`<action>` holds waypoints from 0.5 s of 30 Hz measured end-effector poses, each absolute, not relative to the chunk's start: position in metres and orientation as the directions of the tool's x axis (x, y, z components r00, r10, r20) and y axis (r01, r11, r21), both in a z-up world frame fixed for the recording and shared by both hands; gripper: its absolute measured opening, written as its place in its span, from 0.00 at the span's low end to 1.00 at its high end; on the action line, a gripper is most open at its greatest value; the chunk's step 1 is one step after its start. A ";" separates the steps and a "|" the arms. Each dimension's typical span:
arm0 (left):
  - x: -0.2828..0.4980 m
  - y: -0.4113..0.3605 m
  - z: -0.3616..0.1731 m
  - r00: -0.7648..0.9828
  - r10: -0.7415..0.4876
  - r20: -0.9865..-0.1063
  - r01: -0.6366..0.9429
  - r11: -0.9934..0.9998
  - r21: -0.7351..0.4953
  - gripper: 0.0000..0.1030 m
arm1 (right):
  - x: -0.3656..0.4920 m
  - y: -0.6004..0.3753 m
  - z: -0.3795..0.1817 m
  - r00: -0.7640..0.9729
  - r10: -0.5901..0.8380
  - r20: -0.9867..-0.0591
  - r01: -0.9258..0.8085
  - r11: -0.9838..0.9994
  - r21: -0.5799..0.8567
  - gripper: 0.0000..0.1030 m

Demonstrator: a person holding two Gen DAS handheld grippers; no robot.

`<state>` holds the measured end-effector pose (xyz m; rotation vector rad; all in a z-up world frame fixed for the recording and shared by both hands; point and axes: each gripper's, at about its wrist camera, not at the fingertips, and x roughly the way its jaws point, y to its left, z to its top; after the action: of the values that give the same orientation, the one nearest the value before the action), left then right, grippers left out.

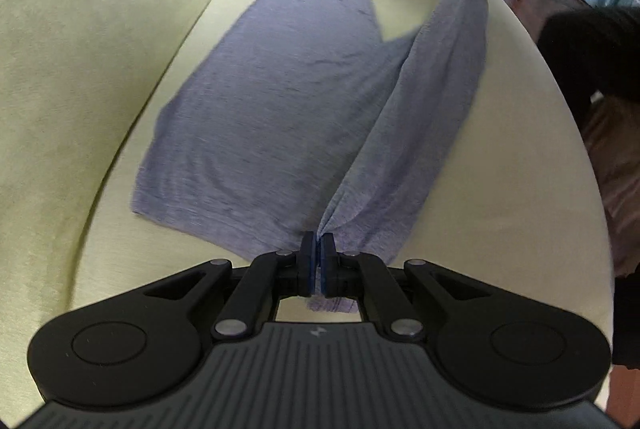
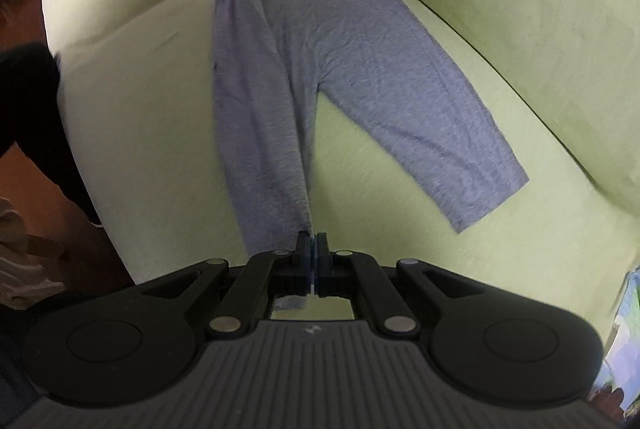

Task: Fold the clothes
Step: 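Lift the pants with both grippers and fold the legs over toward the waistband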

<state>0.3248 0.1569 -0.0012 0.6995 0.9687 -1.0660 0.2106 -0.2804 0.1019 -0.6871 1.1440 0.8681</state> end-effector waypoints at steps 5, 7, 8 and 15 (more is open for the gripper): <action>0.356 0.154 0.012 0.159 -0.391 -0.907 0.919 0.395 -0.009 0.00 | 0.262 -0.290 0.113 0.133 0.237 -0.962 -0.852 0.524 0.011 0.00; 0.372 0.153 0.018 0.161 -0.386 -0.908 0.909 0.418 -0.017 0.00 | 0.284 -0.296 0.114 0.115 0.235 -0.965 -0.848 0.530 0.028 0.00; 0.376 0.152 0.019 0.162 -0.385 -0.908 0.905 0.426 -0.019 0.00 | 0.290 -0.298 0.114 0.112 0.235 -0.966 -0.846 0.532 0.031 0.00; 0.418 0.141 0.016 0.177 -0.344 -0.922 0.870 0.493 -0.017 0.00 | 0.356 -0.313 0.097 0.077 0.220 -0.972 -0.845 0.533 0.053 0.00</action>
<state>0.4183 0.1410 0.0160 0.6038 1.0665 -0.9369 0.3562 -0.3132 0.0965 -0.6332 1.2451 0.8825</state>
